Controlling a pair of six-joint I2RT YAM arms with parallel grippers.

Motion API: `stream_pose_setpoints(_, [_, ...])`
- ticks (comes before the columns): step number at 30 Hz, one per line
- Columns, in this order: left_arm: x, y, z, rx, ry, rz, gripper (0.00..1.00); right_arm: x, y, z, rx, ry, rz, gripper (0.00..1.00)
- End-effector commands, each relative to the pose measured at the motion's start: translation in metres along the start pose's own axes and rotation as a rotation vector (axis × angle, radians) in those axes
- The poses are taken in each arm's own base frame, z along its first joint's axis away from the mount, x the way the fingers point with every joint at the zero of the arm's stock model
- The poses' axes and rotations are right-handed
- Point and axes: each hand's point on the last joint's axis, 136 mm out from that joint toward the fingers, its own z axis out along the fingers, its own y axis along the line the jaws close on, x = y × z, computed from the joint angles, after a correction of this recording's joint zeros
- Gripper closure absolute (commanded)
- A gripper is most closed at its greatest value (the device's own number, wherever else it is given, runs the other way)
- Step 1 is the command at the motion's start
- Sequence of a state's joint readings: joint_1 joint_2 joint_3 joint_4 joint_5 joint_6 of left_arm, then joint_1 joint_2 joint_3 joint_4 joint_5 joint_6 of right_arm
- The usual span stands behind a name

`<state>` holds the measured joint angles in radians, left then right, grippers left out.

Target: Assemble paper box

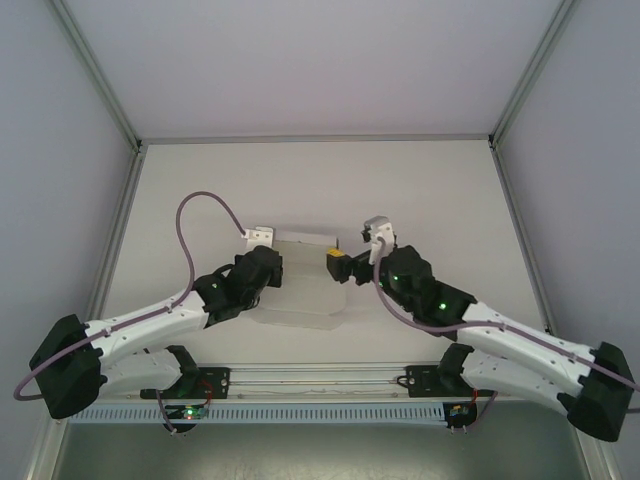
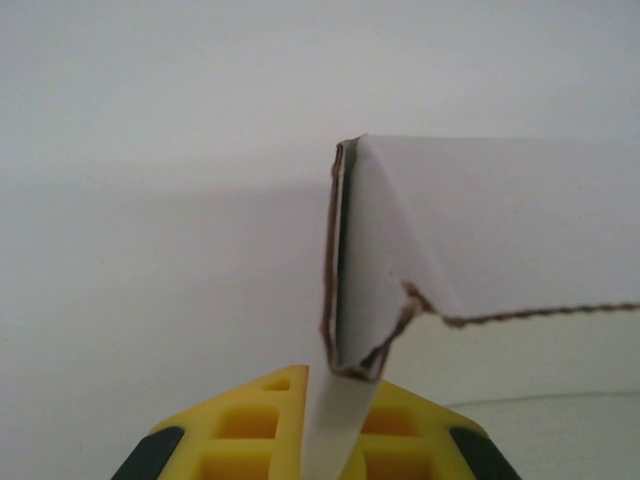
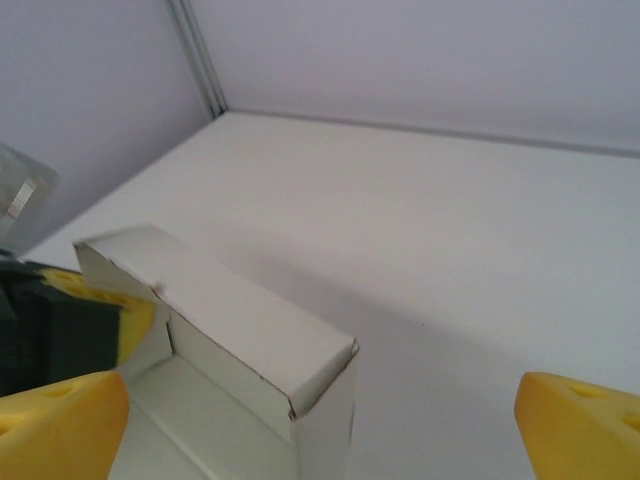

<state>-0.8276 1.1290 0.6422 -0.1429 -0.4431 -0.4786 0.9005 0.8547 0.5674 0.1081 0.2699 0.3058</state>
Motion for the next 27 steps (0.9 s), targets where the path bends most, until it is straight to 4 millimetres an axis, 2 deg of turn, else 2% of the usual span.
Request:
stream_pose_setpoints(1, [0.011,0.000,-0.004,0.025,0.119,0.166,1.00,0.013,-0.024,-0.018,0.085,0.025,0.027,0.02])
stream_pose_setpoints(3, [0.013,-0.004,-0.006,0.048,0.174,0.250,1.00,0.022,-0.040,-0.031,0.152,0.049,0.043,0.02])
stream_pose_setpoints(7, [0.003,-0.008,-0.015,0.064,0.252,0.390,1.00,0.040,-0.073,-0.056,0.268,0.062,0.086,0.02])
stream_pose_setpoints(9, [0.003,-0.023,-0.019,0.162,0.298,0.465,1.00,0.050,-0.087,-0.064,0.308,0.042,0.118,0.02])
stream_pose_setpoints(12, [0.017,-0.046,-0.031,0.349,0.414,0.654,1.00,0.064,-0.096,-0.072,0.305,0.046,0.157,0.02])
stream_pose_setpoints(14, [0.016,-0.042,-0.030,0.330,0.484,0.752,1.00,0.071,-0.101,-0.075,0.307,0.051,0.176,0.02])
stream_pose_setpoints(18, [0.013,-0.036,-0.011,0.267,0.607,0.912,1.00,0.078,-0.107,-0.077,0.315,0.056,0.175,0.02])
stream_pose_setpoints(21, [0.001,-0.034,0.020,0.183,0.607,1.035,1.00,0.082,-0.110,-0.077,0.330,0.065,0.170,0.02])
stream_pose_setpoints(24, [0.004,-0.040,0.041,0.205,0.664,1.144,1.00,0.083,-0.112,-0.077,0.341,0.077,0.162,0.02])
stream_pose_setpoints(27, [0.000,-0.041,0.072,0.123,0.691,1.210,1.00,0.084,-0.114,-0.078,0.354,0.085,0.156,0.02])
